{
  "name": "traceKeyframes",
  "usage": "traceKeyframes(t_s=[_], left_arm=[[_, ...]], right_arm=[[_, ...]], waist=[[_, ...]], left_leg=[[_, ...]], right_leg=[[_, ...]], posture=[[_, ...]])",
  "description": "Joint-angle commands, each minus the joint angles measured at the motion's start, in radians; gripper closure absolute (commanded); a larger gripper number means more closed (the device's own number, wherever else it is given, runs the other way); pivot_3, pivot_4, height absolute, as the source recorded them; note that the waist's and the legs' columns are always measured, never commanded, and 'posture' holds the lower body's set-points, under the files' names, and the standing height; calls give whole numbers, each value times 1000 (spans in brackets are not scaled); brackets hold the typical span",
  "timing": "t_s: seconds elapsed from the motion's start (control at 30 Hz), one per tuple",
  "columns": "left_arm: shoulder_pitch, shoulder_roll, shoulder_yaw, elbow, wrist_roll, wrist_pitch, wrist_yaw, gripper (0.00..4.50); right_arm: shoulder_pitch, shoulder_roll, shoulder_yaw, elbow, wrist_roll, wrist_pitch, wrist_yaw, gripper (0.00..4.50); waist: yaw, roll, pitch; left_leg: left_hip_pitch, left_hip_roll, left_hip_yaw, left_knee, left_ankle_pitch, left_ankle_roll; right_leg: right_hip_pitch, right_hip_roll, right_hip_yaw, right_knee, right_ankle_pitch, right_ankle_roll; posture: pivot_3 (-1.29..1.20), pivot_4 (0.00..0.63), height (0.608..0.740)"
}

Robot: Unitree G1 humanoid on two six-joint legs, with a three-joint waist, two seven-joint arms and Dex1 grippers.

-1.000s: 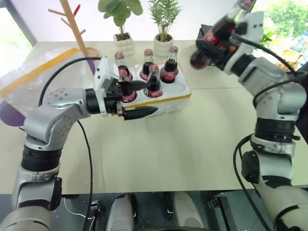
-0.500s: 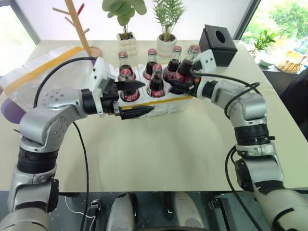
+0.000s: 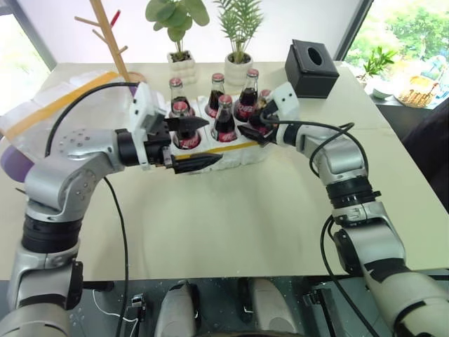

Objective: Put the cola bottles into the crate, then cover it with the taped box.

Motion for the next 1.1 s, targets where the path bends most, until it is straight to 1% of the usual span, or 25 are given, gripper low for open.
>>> traceKeyframes(t_s=[0.03, 0.1, 0.17, 0.23, 0.27, 0.4, 0.43, 0.47, 0.53, 0.63, 0.7, 0.73, 0.8, 0.83, 0.93, 1.03, 1.1], left_arm=[[39, 71, 93, -55, -30, 14, -8, 0], [78, 126, 155, -74, -54, 35, -15, 0], [128, 201, 253, -78, -83, 68, -28, 0], [182, 274, 345, -64, -98, 92, -50, 0], [222, 320, 395, -46, -85, 94, -74, 0], [389, 466, 570, 60, 8, 53, -187, 0], [424, 493, 606, 97, 38, 30, -212, 0], [464, 529, 645, 165, 89, -9, -248, 0], [512, 576, 687, 261, 153, -71, -295, 0], [589, 664, 728, 471, 278, -212, -401, 0], [617, 744, 701, 677, 377, -372, -453, 0], [617, 784, 662, 780, 423, -467, -462, 0], [577, 835, 577, 919, 463, -591, -466, 0], [526, 853, 514, 984, 474, -629, -464, 0], [280, 855, 309, 1114, 527, -672, -459, 0], [-31, 774, 120, 1248, 664, -727, -433, 0], [-214, 705, 34, 1349, 748, -735, -379, 0]], right_arm=[[16, -55, -69, -167, 66, 103, 39, 32], [35, -110, -112, -278, 116, 187, 68, 32], [50, -191, -171, -387, 181, 277, 108, 32], [55, -263, -229, -457, 243, 339, 143, 32], [46, -300, -265, -471, 275, 375, 156, 32], [26, -415, -348, -474, 366, 466, 212, 32], [29, -435, -357, -482, 391, 475, 235, 32], [48, -452, -365, -507, 411, 436, 282, 32], [75, -472, -372, -534, 435, 383, 340, 32], [97, -480, -370, -568, 487, 369, 400, 32], [104, -470, -370, -610, 543, 370, 438, 32], [104, -468, -365, -623, 560, 369, 450, 32], [101, -467, -353, -627, 569, 358, 458, 32], [94, -466, -345, -622, 568, 354, 454, 32], [79, -466, -329, -601, 568, 344, 450, 32], [70, -472, -326, -604, 578, 348, 446, 32], [69, -477, -329, -615, 594, 354, 446, 32]], waist=[[3, 0, 0], [7, 1, 1], [11, 1, 1], [13, 1, 1], [12, 1, 1], [7, 1, 1], [7, 1, 1], [6, 1, 1], [6, 1, 1], [7, 1, 1], [7, 1, 1], [7, 1, 1], [7, 1, 1], [10, 1, 1], [18, 1, 1], [23, 1, 0], [31, 0, 0]], left_leg=[[0, 0, 0, 0, 0, 0], [0, 0, 0, -1, 0, 0], [-4, 0, 0, -1, 0, 0], [-11, 0, 0, -1, 0, 0], [-12, 0, 0, 0, 0, 0], [-11, 0, 1, -1, 0, 0], [-10, 1, 2, -1, 0, 0], [-9, 1, 2, -1, 0, 0], [-9, 1, 2, -2, 0, 0], [-8, 1, 3, -3, -1, 0], [-9, 1, 5, -4, -1, 0], [-9, 1, 6, -5, -1, 0], [-11, 2, 6, -6, -1, 0], [-11, 1, 7, -6, -1, 0], [-12, 1, 8, -6, -1, 0], [-14, 1, 9, -3, -1, 0], [-14, 1, 9, -2, 0, 0]], right_leg=[[0, 0, 0, 0, 0, 0], [-1, 0, 0, 0, 0, 0], [-4, 0, 0, 0, 0, 0], [-12, -1, 0, 0, 0, 0], [-12, -1, -1, 0, 0, 0], [-11, -1, -1, -2, -1, -1], [-11, -1, -1, -2, -2, -3], [-11, -1, -1, -2, -2, -4], [-11, -1, -1, -2, -2, -4], [-12, -1, -1, -2, -3, -6], [-14, -3, -1, -2, -3, -6], [-15, -3, -1, -2, -3, -6], [-17, -3, -1, -2, -4, -7], [-17, -3, -1, -2, -4, -8], [-18, -5, -1, -2, -4, -9], [-18, -5, -1, -1, -4, -9], [-17, -4, -1, -1, -4, -8]], posture=[[0, 150, 740], [0, 150, 740], [0, 150, 740], [0, 150, 740], [0, 150, 740], [0, 150, 740], [0, 150, 740], [0, 150, 740], [0, 150, 740], [0, 150, 740], [0, 150, 740], [0, 150, 740], [0, 150, 740], [0, 150, 740], [0, 150, 740], [0, 150, 740], [0, 150, 740]])
